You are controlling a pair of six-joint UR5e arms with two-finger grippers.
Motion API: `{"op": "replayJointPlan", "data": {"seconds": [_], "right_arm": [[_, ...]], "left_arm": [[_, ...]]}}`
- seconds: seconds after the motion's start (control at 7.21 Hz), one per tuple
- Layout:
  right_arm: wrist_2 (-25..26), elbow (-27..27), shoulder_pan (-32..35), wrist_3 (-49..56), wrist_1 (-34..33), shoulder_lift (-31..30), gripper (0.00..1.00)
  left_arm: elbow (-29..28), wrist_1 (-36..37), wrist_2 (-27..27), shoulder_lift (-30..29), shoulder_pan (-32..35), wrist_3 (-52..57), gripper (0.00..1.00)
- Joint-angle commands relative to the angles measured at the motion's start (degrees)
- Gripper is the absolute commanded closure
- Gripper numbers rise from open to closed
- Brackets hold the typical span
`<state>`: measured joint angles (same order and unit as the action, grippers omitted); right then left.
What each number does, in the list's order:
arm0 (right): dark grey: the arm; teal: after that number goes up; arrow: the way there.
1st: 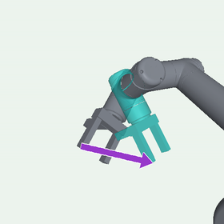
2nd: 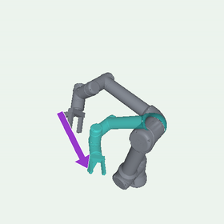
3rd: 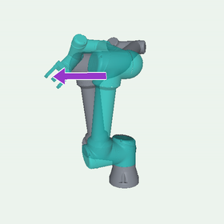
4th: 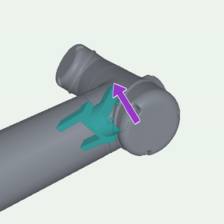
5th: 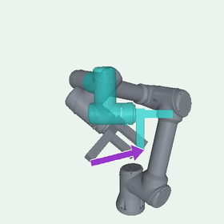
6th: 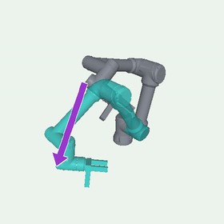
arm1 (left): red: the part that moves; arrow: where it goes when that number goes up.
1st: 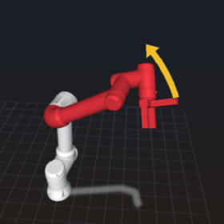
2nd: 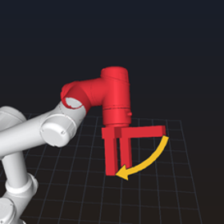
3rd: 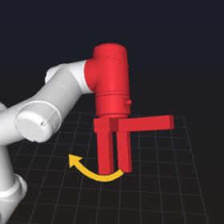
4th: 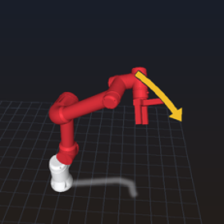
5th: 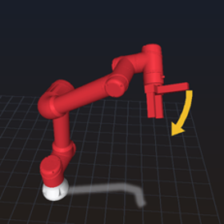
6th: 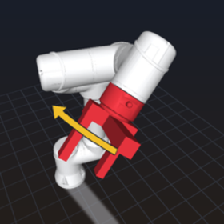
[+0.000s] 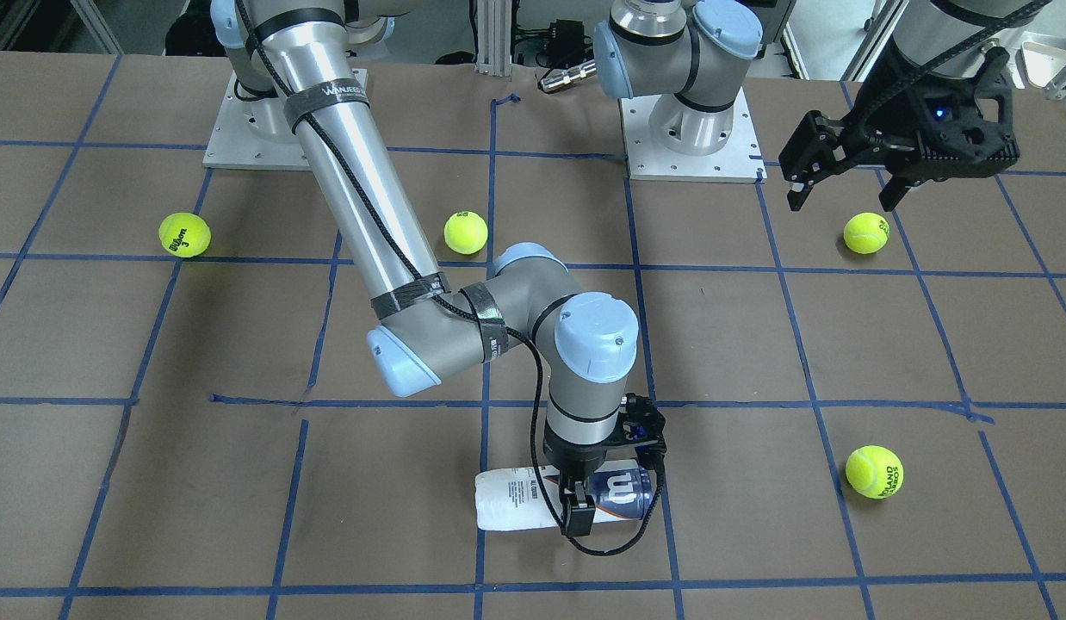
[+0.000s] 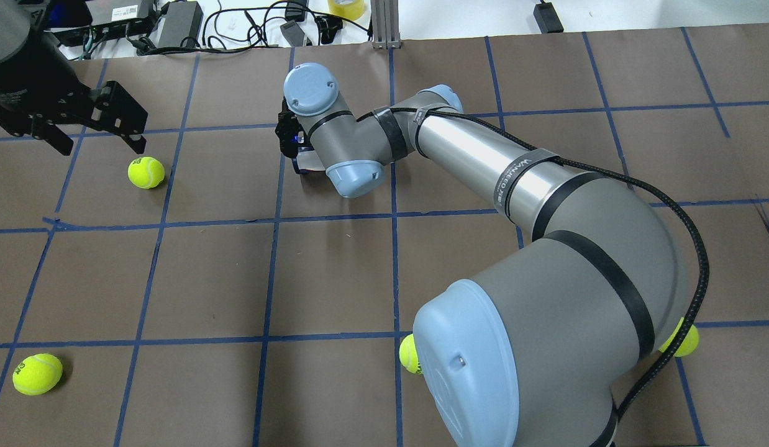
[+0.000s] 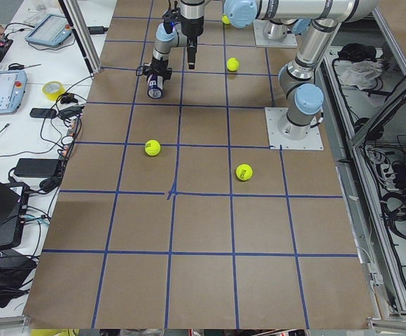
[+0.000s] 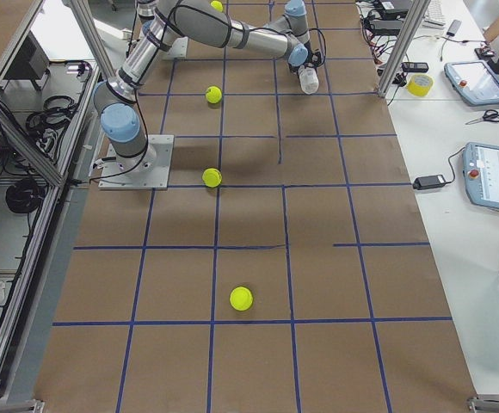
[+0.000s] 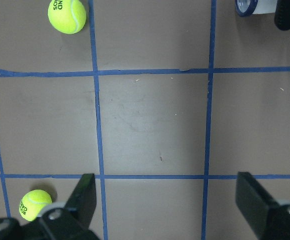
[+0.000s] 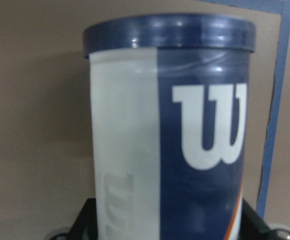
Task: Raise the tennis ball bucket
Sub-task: 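Lower the can and lay it on its side with the right gripper, then open and raise the right gripper while the left gripper moves toward the can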
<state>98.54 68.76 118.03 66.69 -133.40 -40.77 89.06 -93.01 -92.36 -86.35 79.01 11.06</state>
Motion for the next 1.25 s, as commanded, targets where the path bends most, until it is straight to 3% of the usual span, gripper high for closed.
{"op": "replayJointPlan", "data": {"seconds": [0.0, 0.14, 0.55, 0.83, 1.11], "right_arm": [[-0.19, -0.3, -0.08, 0.11, 2.0, -2.9, 0.0], [-0.54, 0.22, -0.69, 0.02, 6.44, -6.57, 0.0], [-0.28, 2.42, -7.44, -5.76, 7.37, -16.16, 0.0], [0.25, 8.11, -12.17, -8.56, 7.28, -24.85, 0.0], [-0.37, 15.92, -18.42, -17.59, 7.37, -34.42, 0.0]], "left_arm": [[0.24, -0.07, 0.16, 0.04, 0.0, -0.07, 0.0], [0.33, -0.16, 0.16, 0.04, 0.0, -0.07, 0.0], [0.24, 0.02, 1.55, -0.66, -0.09, 0.1, 0.0], [1.55, 4.55, 9.87, -3.72, -0.26, -0.25, 0.0], [5.05, 14.73, 16.73, -8.02, -0.26, -1.03, 0.0]]}}
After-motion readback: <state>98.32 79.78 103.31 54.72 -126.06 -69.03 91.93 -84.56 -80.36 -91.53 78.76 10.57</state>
